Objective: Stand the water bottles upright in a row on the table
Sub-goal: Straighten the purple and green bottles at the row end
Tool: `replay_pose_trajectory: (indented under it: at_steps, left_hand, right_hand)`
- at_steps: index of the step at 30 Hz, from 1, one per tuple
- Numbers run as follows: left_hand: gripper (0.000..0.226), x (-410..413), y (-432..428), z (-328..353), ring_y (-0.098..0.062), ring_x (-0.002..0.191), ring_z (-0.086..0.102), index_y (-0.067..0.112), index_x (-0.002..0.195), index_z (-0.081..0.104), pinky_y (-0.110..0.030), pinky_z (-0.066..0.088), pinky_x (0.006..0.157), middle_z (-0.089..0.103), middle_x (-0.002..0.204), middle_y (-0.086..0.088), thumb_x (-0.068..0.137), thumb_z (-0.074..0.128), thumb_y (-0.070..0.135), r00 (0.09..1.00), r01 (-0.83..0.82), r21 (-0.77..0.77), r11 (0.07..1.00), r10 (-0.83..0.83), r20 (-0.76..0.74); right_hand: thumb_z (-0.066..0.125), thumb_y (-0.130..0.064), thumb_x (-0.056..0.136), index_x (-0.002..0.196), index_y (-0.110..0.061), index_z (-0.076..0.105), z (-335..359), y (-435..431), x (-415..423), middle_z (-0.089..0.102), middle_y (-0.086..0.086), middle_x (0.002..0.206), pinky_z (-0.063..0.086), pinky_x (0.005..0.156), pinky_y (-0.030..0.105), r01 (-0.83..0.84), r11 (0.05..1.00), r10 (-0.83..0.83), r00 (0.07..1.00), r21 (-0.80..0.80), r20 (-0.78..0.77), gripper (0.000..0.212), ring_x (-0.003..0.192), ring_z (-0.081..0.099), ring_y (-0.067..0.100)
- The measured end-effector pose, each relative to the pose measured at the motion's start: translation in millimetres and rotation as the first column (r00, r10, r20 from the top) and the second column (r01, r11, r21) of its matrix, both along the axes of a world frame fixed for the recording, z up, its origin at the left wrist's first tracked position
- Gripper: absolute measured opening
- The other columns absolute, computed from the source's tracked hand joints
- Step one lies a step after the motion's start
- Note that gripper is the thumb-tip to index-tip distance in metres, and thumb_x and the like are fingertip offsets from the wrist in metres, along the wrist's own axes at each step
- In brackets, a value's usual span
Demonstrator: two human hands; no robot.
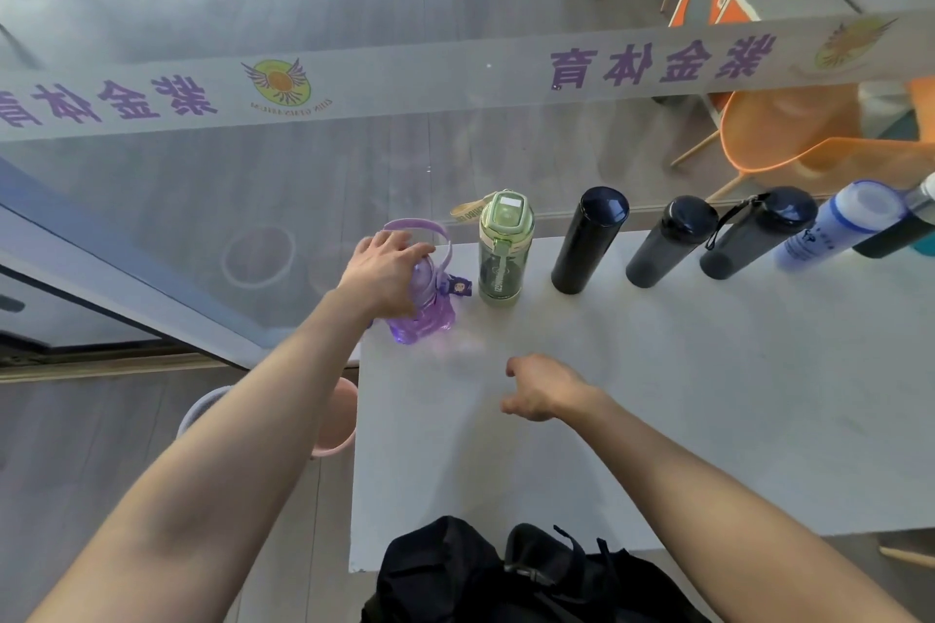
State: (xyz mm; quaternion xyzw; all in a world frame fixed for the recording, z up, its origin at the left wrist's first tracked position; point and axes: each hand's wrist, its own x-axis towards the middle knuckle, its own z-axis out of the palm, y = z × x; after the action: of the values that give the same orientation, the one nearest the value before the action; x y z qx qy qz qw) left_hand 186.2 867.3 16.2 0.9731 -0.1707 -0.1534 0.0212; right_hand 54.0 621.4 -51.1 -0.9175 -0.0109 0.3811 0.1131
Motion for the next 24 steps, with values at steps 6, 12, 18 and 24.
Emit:
replay_pose_trajectory:
  at_steps: [6, 12, 18, 24]
  left_hand:
    - [0.100, -15.8, -5.7, -20.4, -0.036, 0.134, 0.046, 0.040, 0.154, 0.042, -0.049, 0.059, 0.090, 0.045, 0.142, -0.005, 0.069, 0.093, 0.033, 0.980, -0.187, -0.150, 0.971, 0.195, 0.042]
    - [0.098, 6.9, 0.6, -25.3, -0.034, 0.131, 0.049, 0.039, 0.149, 0.046, -0.051, 0.061, 0.089, 0.047, 0.147, -0.002, 0.066, 0.096, 0.025, 0.986, -0.144, -0.204, 0.968, 0.159, 0.059]
    - [0.097, 28.9, 0.7, -22.6, -0.035, 0.138, 0.043, 0.038, 0.152, 0.048, -0.054, 0.060, 0.093, 0.042, 0.152, -0.003, 0.070, 0.093, 0.015, 0.990, -0.128, -0.192, 0.973, 0.137, 0.032]
    - [0.098, 31.4, 3.3, -23.8, -0.036, 0.136, 0.046, 0.038, 0.153, 0.046, -0.052, 0.060, 0.095, 0.044, 0.150, -0.002, 0.071, 0.095, 0.019, 0.995, -0.086, -0.166, 0.982, 0.094, 0.042]
  right_hand:
    - [0.068, -0.041, 0.094, 0.144, -0.018, 0.058, -3.5, 6.8, 6.4, 0.062, 0.008, 0.141, 0.056, 0.097, 0.040, -0.021, 1.000, 0.021, 1.000, -0.010, 0.006, 0.055, 0.121, 0.064, 0.032]
    - [0.064, -0.035, 0.096, 0.143, -0.016, 0.057, -6.3, 16.9, 12.5, 0.059, 0.010, 0.140, 0.051, 0.092, 0.037, -0.093, 0.995, 0.094, 0.995, -0.034, 0.034, 0.051, 0.121, 0.063, 0.034]
    - [0.062, -0.035, 0.097, 0.144, -0.016, 0.056, -3.5, 22.6, 18.1, 0.059, 0.011, 0.140, 0.052, 0.097, 0.040, -0.102, 0.994, 0.103, 0.993, -0.026, 0.048, 0.051, 0.122, 0.062, 0.035]
    - [0.062, -0.038, 0.098, 0.145, -0.016, 0.056, -4.4, 20.5, 17.1, 0.059, 0.011, 0.142, 0.054, 0.100, 0.042, -0.089, 0.996, 0.089, 0.994, -0.010, 0.058, 0.052, 0.124, 0.062, 0.034]
